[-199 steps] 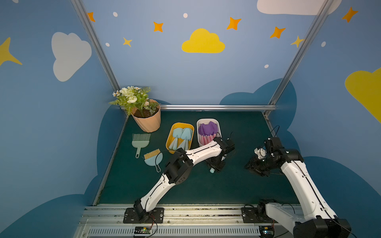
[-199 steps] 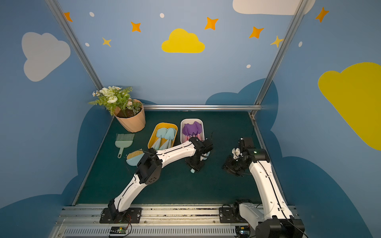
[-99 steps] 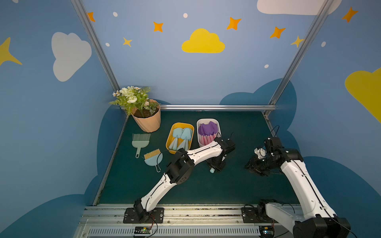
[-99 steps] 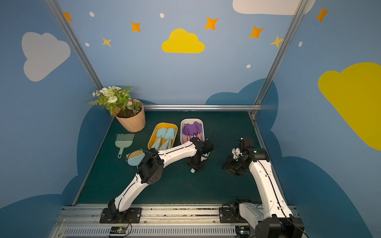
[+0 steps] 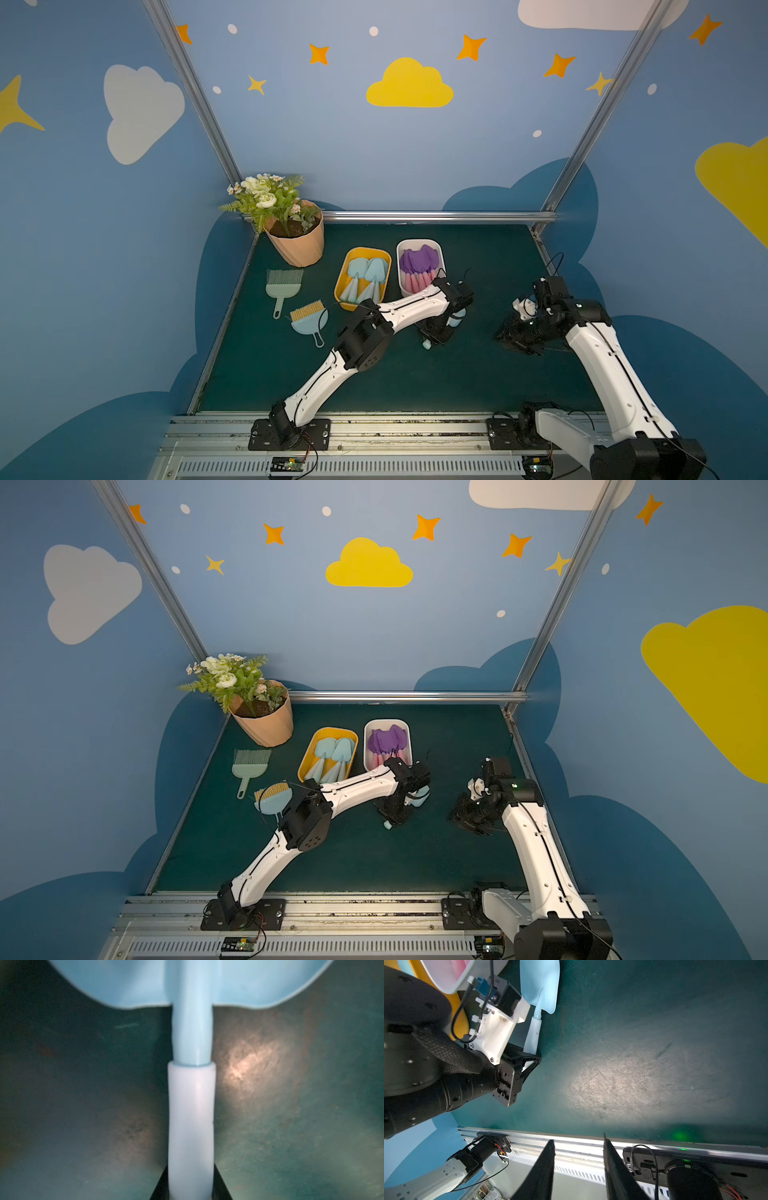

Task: Sort the small shovels by color and place them into the storage box
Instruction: Pick up the shovel from the center of the board.

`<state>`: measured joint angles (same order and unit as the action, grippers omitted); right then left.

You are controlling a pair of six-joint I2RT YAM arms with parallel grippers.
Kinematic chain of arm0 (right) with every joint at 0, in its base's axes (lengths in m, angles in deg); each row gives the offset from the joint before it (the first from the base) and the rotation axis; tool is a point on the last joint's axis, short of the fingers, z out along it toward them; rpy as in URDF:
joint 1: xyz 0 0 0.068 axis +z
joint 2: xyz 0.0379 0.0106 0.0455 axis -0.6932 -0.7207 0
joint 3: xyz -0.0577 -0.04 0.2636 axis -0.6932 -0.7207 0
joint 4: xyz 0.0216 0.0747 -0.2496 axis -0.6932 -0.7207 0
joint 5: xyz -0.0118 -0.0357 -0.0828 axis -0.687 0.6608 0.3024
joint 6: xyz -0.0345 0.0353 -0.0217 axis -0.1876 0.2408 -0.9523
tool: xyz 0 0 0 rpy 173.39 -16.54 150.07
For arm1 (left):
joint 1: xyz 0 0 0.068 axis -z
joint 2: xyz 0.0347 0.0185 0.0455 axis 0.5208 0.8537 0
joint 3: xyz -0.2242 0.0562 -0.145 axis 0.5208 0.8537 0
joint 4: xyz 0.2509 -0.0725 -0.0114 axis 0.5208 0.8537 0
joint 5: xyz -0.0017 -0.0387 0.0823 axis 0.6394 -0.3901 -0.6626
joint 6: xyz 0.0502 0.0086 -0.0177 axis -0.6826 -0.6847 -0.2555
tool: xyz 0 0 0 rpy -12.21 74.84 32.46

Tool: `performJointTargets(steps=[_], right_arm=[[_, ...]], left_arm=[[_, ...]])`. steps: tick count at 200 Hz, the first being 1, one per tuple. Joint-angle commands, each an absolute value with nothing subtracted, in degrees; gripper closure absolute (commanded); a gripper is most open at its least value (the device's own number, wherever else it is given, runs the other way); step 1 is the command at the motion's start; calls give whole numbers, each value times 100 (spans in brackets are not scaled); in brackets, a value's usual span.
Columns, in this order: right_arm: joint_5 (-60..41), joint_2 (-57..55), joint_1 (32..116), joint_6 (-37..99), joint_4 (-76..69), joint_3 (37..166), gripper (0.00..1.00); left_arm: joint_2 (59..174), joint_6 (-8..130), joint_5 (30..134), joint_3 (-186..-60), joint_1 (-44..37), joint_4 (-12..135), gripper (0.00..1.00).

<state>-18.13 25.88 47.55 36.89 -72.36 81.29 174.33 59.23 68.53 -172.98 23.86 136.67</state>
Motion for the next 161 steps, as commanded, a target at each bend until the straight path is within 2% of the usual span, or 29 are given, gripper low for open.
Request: performJointTargets(steps=[1, 98, 161], right_arm=[[-1830, 2565, 4720, 3616, -7337, 8100, 60], [-1860, 2612, 4705, 3650, -7348, 8099, 60], [-1878, 2634, 4710, 3668, -7352, 8118, 60]], left_arm=[[17545, 5910, 6770, -17375, 2380, 13860, 97], [17173, 5961, 6937, -17292, 2416, 13938, 98], [16529, 6088, 7064, -16676, 2528, 13956, 98]])
